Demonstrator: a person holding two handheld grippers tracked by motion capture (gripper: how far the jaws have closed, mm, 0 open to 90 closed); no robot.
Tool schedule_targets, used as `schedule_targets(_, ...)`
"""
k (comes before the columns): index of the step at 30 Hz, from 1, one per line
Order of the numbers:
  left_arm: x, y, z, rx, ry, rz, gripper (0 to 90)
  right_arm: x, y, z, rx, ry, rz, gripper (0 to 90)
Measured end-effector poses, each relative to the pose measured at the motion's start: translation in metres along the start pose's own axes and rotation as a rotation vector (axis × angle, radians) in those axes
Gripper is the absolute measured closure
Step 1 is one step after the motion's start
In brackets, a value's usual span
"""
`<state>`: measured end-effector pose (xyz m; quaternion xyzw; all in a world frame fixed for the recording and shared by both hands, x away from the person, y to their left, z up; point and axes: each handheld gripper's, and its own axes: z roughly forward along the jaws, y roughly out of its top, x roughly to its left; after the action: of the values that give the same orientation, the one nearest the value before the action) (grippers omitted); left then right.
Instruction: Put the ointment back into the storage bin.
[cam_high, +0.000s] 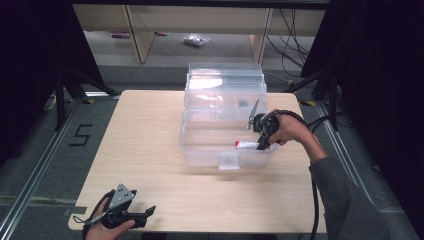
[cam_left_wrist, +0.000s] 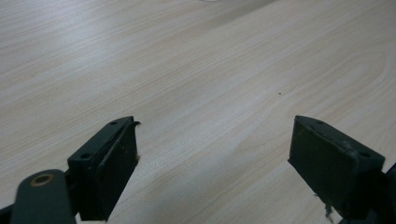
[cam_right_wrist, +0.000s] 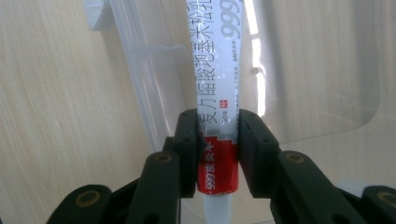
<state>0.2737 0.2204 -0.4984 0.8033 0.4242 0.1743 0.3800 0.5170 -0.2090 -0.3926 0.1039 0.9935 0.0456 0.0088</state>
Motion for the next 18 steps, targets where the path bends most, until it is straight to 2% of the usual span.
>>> schedule_targets(4, 0.0001, 0.0, 0.0001, 0.001, 0.0, -0.001, 15.0, 0.0007, 0.0003, 0.0001, 0.002, -0.002, 0.015, 70.9)
schedule_targets(6, 0.0005, 0.0, 0.0003, -0.002, -0.001, 0.001, 15.0, -0.0017, 0.0019, 0.0015, -0.005, -0.008, -0.032, 70.8)
schedule_targets(7, 0.0005, 0.0001, 0.0001, 0.0, -0.002, 0.001, 15.0, -0.0009, 0.0016, 0.0025, 0.002, -0.011, -0.015, 70.8)
schedule_targets(8, 0.0005, 0.0002, -0.0002, 0.002, -0.002, 0.002, 14.9, -0.0039, 0.0019, 0.0039, -0.007, -0.001, -0.057, 70.8)
schedule_targets(9, 0.0002, 0.0002, -0.0003, -0.001, -0.008, -0.002, 14.9, 0.0001, 0.0038, 0.0038, 0.007, 0.0, -0.01, 70.7)
schedule_targets(10, 0.0009, 0.0, -0.0009, 0.0, -0.011, 0.008, 15.0, -0.0011, 0.0044, 0.004, 0.002, 0.003, -0.032, 70.7)
schedule_targets(11, 0.001, -0.0001, -0.0008, -0.001, -0.012, 0.008, 15.0, 0.0007, 0.0046, 0.0038, 0.013, 0.011, -0.004, 70.7)
schedule_targets(12, 0.001, 0.0003, -0.0013, 0.006, -0.01, 0.008, 15.0, 0.0001, 0.0048, 0.0046, 0.013, 0.003, -0.012, 70.8)
schedule_targets(15, 0.0007, 0.0003, -0.0005, 0.004, 0.001, -0.001, 15.0, -0.0001, 0.0059, 0.0069, 0.024, 0.019, -0.021, 70.7)
schedule_targets(17, 0.0004, 0.0001, -0.0004, -0.003, -0.008, -0.005, 15.0, -0.0002, 0.0062, 0.0069, 0.023, 0.013, -0.006, 70.7)
schedule_targets(18, 0.001, 0.0002, -0.0011, 0.004, -0.012, 0.005, 15.0, -0.0022, 0.0057, 0.0078, 0.01, 0.015, -0.03, 70.7)
